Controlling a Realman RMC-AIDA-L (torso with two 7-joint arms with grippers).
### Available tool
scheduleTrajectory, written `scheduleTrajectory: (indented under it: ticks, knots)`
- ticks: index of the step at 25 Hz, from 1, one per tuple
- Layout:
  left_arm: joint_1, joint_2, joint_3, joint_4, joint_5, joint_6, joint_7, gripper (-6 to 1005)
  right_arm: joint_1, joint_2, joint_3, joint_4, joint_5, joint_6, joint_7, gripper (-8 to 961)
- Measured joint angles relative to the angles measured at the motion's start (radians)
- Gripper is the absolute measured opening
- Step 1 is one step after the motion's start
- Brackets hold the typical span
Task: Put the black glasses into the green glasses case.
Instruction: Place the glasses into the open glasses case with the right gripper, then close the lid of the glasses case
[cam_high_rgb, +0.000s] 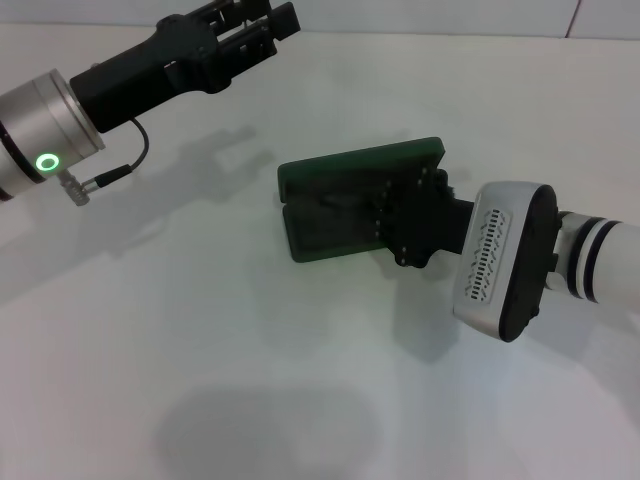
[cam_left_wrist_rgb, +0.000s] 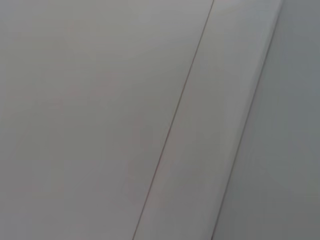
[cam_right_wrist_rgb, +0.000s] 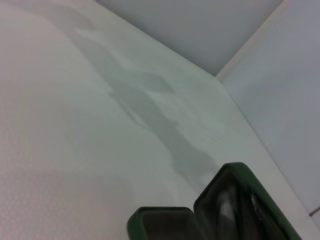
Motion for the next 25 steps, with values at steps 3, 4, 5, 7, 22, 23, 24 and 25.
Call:
scheduleTrajectory:
  ticks: [3,4,5,7,22,23,24,25]
  knots:
    - [0.003,0.0,-0.002,0.0,-0.001,0.0,0.001,569,-0.006,-0.001,-0.001,-0.002,0.002,-0.003,0.019,186]
    - [0.005,0.0,-0.002,0.0,-0.001,0.0,0.001,569,-0.007,-0.002,-0.001,-0.003,0.002,-0.006,0.022,200]
    - [0.006,0.0,-0.003,0.0,-0.001,0.0,0.001,569,-0.008,-0.003,-0.001,-0.004,0.002,-0.01,0.03,221]
    - [0.008,0.0,-0.003,0.0,-0.002,0.0,0.001,569,-0.008,-0.007,-0.001,-0.005,-0.001,-0.037,0.071,263]
    - [-0.001,0.001,0.001,0.0,0.004,0.0,0.0,569,0.004,-0.066,0.512,0.152,-0.259,-0.699,0.445,433]
    - [-0.001,0.0,0.002,0.0,0.004,0.0,0.001,569,0.002,-0.064,0.561,0.166,-0.27,-0.743,0.446,433]
    - [-0.001,0.0,0.002,0.0,0.004,0.0,0.001,569,0.002,-0.064,0.607,0.179,-0.276,-0.787,0.447,432]
    - [-0.001,-0.001,0.003,-0.001,0.004,0.0,0.002,569,0.002,-0.064,0.649,0.195,-0.28,-0.823,0.45,432]
